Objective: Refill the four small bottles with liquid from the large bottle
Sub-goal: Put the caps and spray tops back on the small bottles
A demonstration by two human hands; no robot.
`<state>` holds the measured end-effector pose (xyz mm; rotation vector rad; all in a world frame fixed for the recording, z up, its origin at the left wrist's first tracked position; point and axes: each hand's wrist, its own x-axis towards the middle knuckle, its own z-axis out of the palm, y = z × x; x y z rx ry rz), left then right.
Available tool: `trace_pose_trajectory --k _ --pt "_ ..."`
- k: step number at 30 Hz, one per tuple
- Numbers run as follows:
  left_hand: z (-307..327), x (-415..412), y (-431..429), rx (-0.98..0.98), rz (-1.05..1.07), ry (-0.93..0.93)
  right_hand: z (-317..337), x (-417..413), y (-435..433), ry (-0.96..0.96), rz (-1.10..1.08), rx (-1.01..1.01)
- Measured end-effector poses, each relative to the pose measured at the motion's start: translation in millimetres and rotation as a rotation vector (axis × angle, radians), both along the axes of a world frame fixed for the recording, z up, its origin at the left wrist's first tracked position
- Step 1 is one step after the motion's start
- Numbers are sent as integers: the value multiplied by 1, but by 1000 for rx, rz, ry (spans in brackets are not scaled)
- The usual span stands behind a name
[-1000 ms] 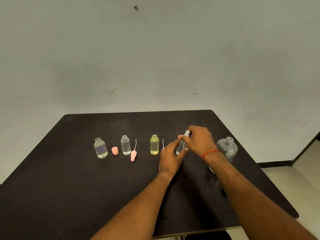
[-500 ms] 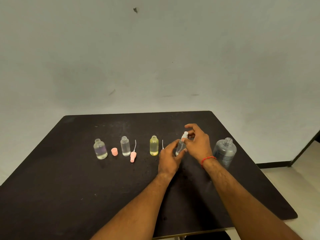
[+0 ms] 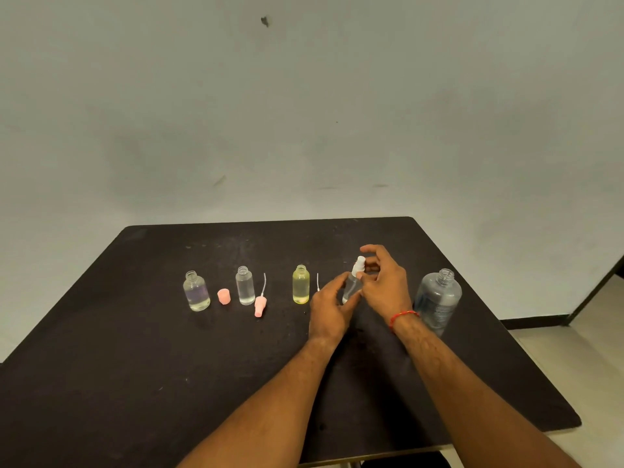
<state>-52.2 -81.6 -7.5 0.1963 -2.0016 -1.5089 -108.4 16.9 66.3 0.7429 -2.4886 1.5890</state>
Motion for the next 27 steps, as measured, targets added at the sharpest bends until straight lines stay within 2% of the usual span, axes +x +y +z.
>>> trace_pose_trajectory --k 6,11,23,27 --pt "6 4 3 -25 29 -17 -1 -1 0 24 -49 28" --pt "5 3 2 -5 3 4 -4 -4 2 -5 17 -5" --pt "3 1 1 17 -4 -11 -6 0 -3 -13 -24 -27" --pt "2 0 1 17 -16 -3 -3 -3 -1 -19 28 -29"
